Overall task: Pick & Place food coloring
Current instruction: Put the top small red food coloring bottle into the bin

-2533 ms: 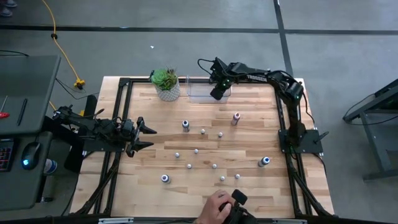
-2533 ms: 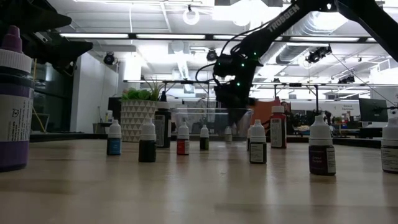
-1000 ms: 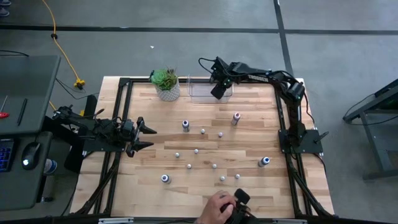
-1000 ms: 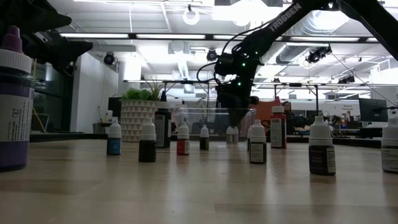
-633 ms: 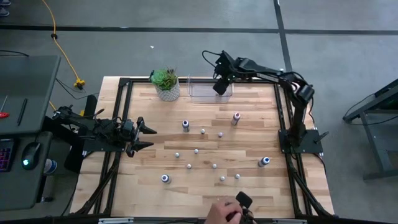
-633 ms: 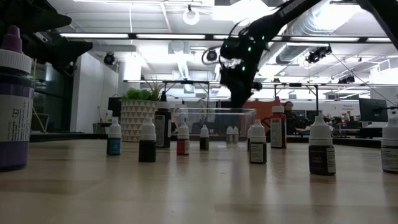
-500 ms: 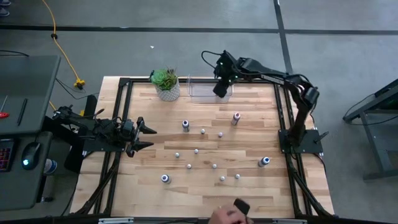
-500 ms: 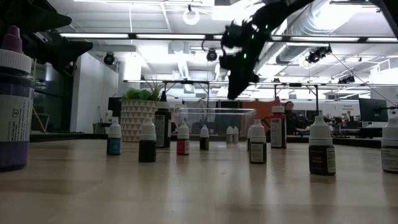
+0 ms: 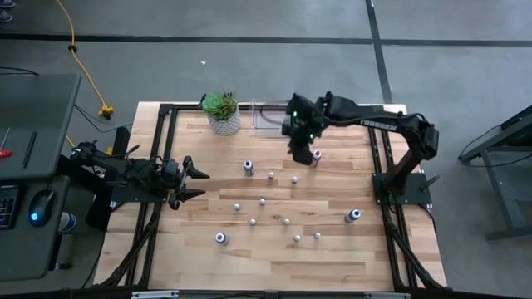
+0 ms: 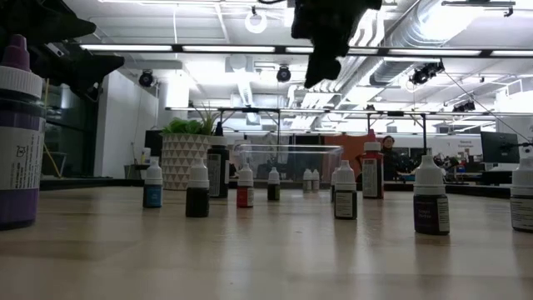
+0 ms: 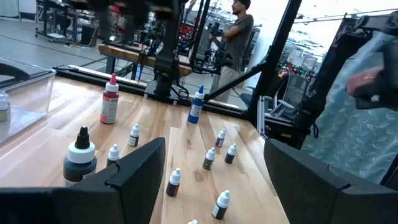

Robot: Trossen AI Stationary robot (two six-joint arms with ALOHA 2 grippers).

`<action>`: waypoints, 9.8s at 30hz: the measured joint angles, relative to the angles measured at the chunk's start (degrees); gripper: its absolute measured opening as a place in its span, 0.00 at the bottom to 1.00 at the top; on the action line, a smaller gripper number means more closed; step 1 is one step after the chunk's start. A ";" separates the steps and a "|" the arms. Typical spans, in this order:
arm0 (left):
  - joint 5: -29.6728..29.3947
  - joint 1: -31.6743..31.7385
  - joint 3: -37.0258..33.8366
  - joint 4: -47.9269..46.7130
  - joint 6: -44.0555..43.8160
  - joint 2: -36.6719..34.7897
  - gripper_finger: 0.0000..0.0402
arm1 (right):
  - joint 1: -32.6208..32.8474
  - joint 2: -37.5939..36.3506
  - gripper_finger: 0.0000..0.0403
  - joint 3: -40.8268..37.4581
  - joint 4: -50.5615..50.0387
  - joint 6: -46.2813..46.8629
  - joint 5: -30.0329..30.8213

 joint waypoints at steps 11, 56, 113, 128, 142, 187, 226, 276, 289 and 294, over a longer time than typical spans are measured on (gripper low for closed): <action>0.00 -0.02 0.00 0.00 0.00 -0.02 0.68 | 11.20 0.06 0.30 -0.83 -9.53 -0.50 10.05; 0.00 -0.02 0.00 0.00 0.00 -0.02 0.68 | 11.48 -5.63 0.45 -32.59 23.60 0.17 11.26; 0.00 -0.01 0.00 0.00 0.00 -0.01 0.68 | 11.50 3.72 0.30 -29.35 26.91 5.33 12.63; 0.00 0.00 0.00 0.00 0.00 0.00 0.68 | 11.50 3.65 0.16 -29.35 26.21 5.24 12.70; 0.00 0.00 0.00 0.00 0.00 -0.02 0.68 | 11.50 3.60 0.13 -25.52 23.11 6.66 12.68; 0.00 -0.02 0.00 0.02 0.00 -0.01 0.68 | -12.19 5.47 0.13 8.37 2.41 21.50 23.08; 0.00 0.00 0.00 0.00 0.00 -0.02 0.68 | -16.78 13.05 0.15 -1.48 8.15 26.41 20.89; 0.00 -0.01 0.00 0.00 0.00 -0.02 0.68 | -17.78 16.74 0.17 -5.05 15.85 29.18 18.91; 0.00 -0.01 0.00 0.00 0.00 -0.02 0.68 | -17.76 16.76 0.17 -5.05 15.60 28.74 18.69; 0.00 0.00 0.00 0.00 0.00 -0.02 0.68 | -17.76 16.74 0.17 -5.05 15.50 28.70 18.67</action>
